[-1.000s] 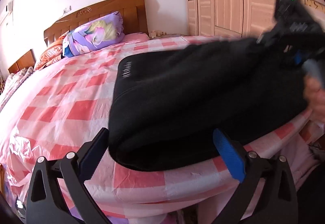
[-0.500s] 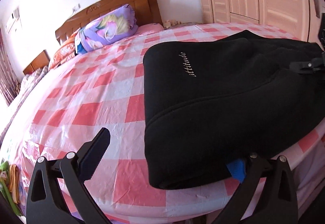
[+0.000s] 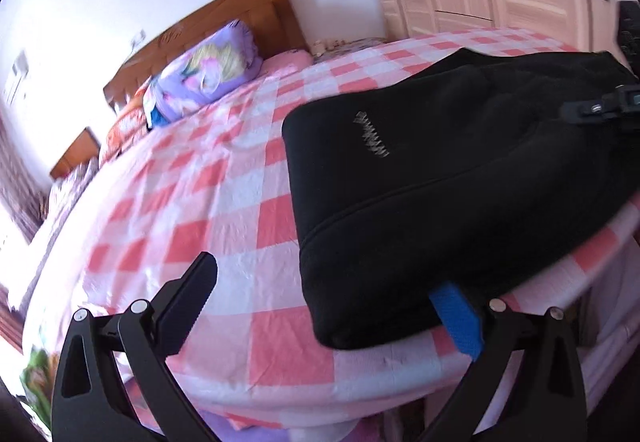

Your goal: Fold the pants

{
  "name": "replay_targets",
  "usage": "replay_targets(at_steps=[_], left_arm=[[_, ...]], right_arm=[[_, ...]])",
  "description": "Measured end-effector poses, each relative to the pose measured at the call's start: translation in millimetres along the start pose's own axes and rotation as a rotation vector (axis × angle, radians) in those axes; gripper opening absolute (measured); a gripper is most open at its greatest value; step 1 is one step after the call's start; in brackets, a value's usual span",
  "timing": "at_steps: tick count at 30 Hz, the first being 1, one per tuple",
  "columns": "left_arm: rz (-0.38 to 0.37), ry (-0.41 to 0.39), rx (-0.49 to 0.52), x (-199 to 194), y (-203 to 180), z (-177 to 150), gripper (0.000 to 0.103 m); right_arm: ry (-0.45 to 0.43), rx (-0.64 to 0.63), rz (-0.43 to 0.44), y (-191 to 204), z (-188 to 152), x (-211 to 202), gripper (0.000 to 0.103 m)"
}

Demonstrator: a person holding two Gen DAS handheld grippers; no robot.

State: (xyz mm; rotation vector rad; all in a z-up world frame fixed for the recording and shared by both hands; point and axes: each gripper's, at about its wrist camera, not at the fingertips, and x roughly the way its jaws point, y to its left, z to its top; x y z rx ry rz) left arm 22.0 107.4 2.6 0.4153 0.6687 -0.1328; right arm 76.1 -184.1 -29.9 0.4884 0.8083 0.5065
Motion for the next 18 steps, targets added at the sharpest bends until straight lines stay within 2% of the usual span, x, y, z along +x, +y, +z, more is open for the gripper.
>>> replay_targets(at_steps=[2,4,6,8,11,13,16,18], left_arm=[[-0.036,-0.033,-0.029,-15,6,10,0.101],[-0.082,-0.07,-0.07,-27,11,23,0.101],[-0.151,-0.121,-0.129,-39,16,41,0.101],[-0.221,-0.169,-0.174,-50,22,59,0.101],[-0.324,-0.268,-0.267,-66,34,84,0.101],[-0.296,-0.234,-0.3,-52,32,101,0.101],[-0.264,-0.114,-0.292,-7,18,117,0.101],[-0.206,-0.002,-0.277,32,3,118,0.101]], right_arm=[[0.007,0.021,-0.018,-8,1,-2,0.029],[0.005,0.0,-0.076,-5,2,-12,0.056],[-0.054,-0.028,-0.169,4,5,-25,0.069],[-0.137,-0.092,-0.244,15,8,-42,0.069],[-0.166,-0.182,-0.272,31,15,-42,0.069],[-0.154,-0.268,-0.267,46,16,-31,0.069],[-0.101,-0.405,-0.276,72,14,-2,0.069],[-0.064,-0.466,-0.294,78,8,9,0.069]])
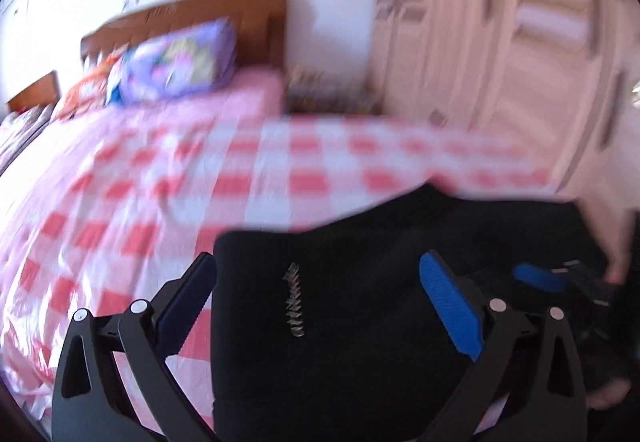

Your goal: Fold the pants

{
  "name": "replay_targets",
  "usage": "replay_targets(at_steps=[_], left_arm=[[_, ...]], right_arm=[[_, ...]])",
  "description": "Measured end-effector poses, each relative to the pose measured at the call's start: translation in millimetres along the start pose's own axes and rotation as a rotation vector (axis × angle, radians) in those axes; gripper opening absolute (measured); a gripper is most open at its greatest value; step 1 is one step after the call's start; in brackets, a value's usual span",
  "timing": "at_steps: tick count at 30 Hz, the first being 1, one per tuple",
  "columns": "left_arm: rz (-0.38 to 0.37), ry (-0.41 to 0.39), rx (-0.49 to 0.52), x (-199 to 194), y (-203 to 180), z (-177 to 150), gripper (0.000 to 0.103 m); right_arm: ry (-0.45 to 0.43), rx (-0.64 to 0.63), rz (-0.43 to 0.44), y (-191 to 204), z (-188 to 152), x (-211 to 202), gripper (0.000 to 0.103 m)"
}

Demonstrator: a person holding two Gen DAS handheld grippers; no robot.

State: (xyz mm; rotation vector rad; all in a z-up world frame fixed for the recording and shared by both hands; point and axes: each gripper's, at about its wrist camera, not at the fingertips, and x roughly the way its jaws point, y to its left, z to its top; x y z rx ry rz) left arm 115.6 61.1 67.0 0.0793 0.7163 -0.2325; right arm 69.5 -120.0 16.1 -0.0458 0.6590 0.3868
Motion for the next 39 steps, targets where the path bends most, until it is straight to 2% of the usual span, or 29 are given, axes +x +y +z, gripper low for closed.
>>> replay_targets(at_steps=[3,5,7,8,12,16,23,29,32,35,37,39], left_arm=[[0.078,0.093,0.036,41,-10,-16,0.101],[0.116,0.139,0.069,59,-14,-30,0.101],[0.141,0.151,0.098,68,-13,-41,0.102],[0.147,0.133,0.106,67,-14,-44,0.102],[0.123,0.145,0.08,70,-5,-44,0.102],[0.12,0.138,0.075,72,-3,-45,0.102],[0.1,0.145,0.06,72,-1,-44,0.102],[0.087,0.159,0.037,76,1,-42,0.102],[0.115,0.185,0.004,69,-1,-37,0.101],[0.07,0.128,0.056,53,-15,-14,0.101],[0.097,0.147,0.09,67,-18,10,0.101],[0.075,0.193,0.08,95,-11,25,0.101]], right_arm=[[0.083,-0.079,-0.017,6,-14,17,0.069],[0.081,-0.052,0.012,-2,-23,20,0.07],[0.088,-0.017,0.044,-11,-24,21,0.07],[0.092,-0.01,0.051,-11,-24,22,0.071],[0.124,0.024,0.039,-9,-14,17,0.072],[0.062,-0.014,0.011,3,5,3,0.076],[0.155,-0.063,-0.008,9,13,50,0.076],[0.164,-0.073,-0.034,4,3,56,0.084],[0.151,-0.058,-0.049,4,6,46,0.084],[0.136,-0.072,-0.043,5,5,39,0.084],[0.171,-0.063,-0.024,2,-1,46,0.085],[0.15,-0.067,-0.02,1,-9,46,0.086]])
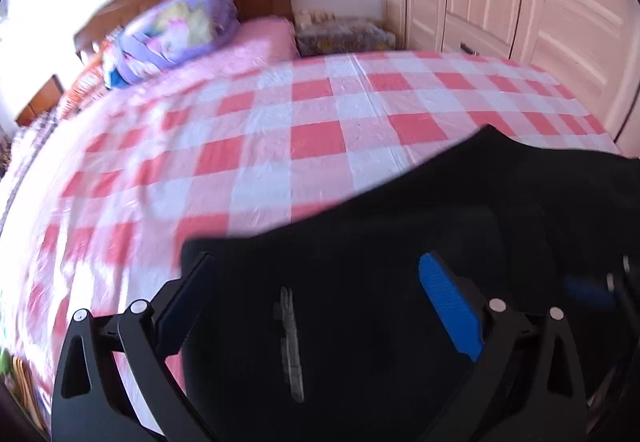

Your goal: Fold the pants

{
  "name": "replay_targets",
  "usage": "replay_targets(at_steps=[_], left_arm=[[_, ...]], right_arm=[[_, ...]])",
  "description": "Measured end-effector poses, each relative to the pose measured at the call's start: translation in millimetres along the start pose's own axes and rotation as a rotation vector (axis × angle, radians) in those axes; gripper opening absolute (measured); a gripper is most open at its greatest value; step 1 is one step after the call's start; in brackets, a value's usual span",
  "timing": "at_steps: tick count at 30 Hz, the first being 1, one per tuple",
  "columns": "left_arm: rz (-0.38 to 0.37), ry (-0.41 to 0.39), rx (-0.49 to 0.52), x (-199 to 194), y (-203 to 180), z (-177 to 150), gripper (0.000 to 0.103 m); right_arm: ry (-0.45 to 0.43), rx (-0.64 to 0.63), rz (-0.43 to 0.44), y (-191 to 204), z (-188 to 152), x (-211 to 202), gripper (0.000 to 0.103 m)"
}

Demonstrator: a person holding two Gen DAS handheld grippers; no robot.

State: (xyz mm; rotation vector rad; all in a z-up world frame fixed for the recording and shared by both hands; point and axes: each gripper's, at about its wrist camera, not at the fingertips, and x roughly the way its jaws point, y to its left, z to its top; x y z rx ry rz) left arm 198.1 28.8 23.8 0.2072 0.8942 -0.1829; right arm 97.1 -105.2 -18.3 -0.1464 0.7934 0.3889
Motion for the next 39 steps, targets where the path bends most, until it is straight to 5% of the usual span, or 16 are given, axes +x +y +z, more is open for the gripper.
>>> replay_targets(at_steps=[2,6,10,13,16,19,23,26,29,33,39], left_arm=[[0.029,0.05,-0.027,33,12,12,0.101],[-0.032,0.081,-0.059,57,22,13,0.102],[-0.088,0.009,-0.105,34,34,14,0.101],[-0.027,-0.067,-0.133,-3,50,16,0.101],[0.02,-0.029,-0.135,-3,62,6,0.101],[0.072,0.028,-0.097,18,67,-7,0.101],[0.027,0.026,-0.137,27,76,-11,0.102],[0.047,0.012,-0.153,26,78,-12,0.102],[0.12,-0.114,-0.145,-14,72,-23,0.101],[0.047,-0.195,-0.13,-59,62,-64,0.101],[0.124,-0.095,0.004,-28,32,-100,0.101]], right_arm=[[0.003,0.019,0.01,-2,-1,-2,0.086],[0.008,0.037,0.025,-6,13,-14,0.085],[-0.059,-0.014,0.012,-6,50,-24,0.087],[-0.025,-0.046,0.051,-6,73,-2,0.087],[0.043,-0.061,0.074,-7,83,32,0.087],[0.136,-0.076,-0.008,-9,77,64,0.088],[0.145,0.033,0.07,-29,69,71,0.089],[0.139,0.047,0.047,-30,68,67,0.089],[0.063,0.023,-0.004,-21,65,37,0.09],[0.021,-0.011,0.042,-8,39,4,0.09],[0.069,0.024,0.052,-11,10,9,0.091]])
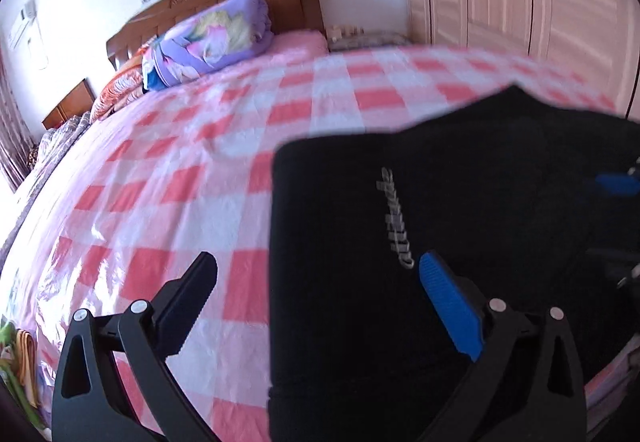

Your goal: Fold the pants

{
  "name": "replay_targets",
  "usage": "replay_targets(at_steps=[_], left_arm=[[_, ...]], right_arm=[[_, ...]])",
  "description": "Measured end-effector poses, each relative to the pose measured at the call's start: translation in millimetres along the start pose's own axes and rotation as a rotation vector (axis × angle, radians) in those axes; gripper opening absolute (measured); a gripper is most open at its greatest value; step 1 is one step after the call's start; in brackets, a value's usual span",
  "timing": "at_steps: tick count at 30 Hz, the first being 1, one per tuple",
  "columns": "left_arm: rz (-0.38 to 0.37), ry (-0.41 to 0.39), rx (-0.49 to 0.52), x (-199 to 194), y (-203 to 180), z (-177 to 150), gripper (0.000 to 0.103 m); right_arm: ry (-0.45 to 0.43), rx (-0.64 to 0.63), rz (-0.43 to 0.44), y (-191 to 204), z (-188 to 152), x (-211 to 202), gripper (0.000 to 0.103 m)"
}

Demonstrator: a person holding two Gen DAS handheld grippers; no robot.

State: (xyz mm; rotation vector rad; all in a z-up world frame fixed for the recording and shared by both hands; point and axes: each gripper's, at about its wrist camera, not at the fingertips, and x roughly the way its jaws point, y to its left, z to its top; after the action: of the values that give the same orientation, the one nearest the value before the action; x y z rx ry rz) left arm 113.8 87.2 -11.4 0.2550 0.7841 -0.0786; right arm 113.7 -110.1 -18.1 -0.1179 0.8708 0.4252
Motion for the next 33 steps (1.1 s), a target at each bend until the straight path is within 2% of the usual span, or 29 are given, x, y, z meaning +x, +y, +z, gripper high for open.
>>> replay_targets(at_steps=[3,5,7,9,12,15,17,20,22,24,25,27,28,30,33], left_arm=[[0.018,-0.002,-0.009,-8,-4,2,0.101],[-0.002,-0.068,0.009,-34,-16,10,0.101],[-0.044,-0.107,0.031,-48,-31,19,0.101],[-0.119,-0.131,0.085,-53,-60,31,0.101],[-0.144,-0.154,0.176,-40,-105,44,0.101],[-0.144,-0.115,0.229,-11,-141,48,0.102],[-0.146,-0.124,0.218,-5,-144,50,0.102],[-0.203,-0.087,0.171,3,-132,51,0.102],[-0.268,-0.049,0.104,9,-122,50,0.102],[-0.317,-0.014,0.058,15,-116,51,0.102],[-0.333,-0.001,0.044,18,-114,51,0.102],[-0.333,0.001,0.04,19,-115,51,0.102],[-0.323,-0.007,0.046,18,-117,50,0.102],[-0.297,-0.025,0.059,16,-121,50,0.102],[-0.264,-0.048,0.079,12,-124,48,0.102]], right_arm=[[-0.04,0.002,-0.004,-2,-6,-24,0.091],[-0.084,0.025,-0.022,-10,-16,-45,0.091],[-0.113,0.064,-0.073,-25,-28,-60,0.091],[-0.109,0.108,-0.136,-43,-42,-68,0.091],[-0.057,0.178,-0.185,-70,-65,-68,0.091],[-0.048,0.186,-0.192,-81,-86,-72,0.091],[-0.067,0.153,-0.181,-79,-96,-83,0.091],[-0.086,0.137,-0.199,-79,-110,-102,0.091],[-0.157,0.219,-0.216,-85,-123,-129,0.091],[-0.254,0.349,-0.191,-103,-140,-157,0.091],[-0.309,0.462,-0.19,-120,-154,-174,0.091],[-0.378,0.678,-0.199,-152,-181,-197,0.091],[-0.4,0.741,-0.2,-161,-191,-203,0.091],[-0.393,0.824,-0.214,-181,-201,-205,0.091],[-0.299,0.855,-0.188,-199,-198,-186,0.091]])
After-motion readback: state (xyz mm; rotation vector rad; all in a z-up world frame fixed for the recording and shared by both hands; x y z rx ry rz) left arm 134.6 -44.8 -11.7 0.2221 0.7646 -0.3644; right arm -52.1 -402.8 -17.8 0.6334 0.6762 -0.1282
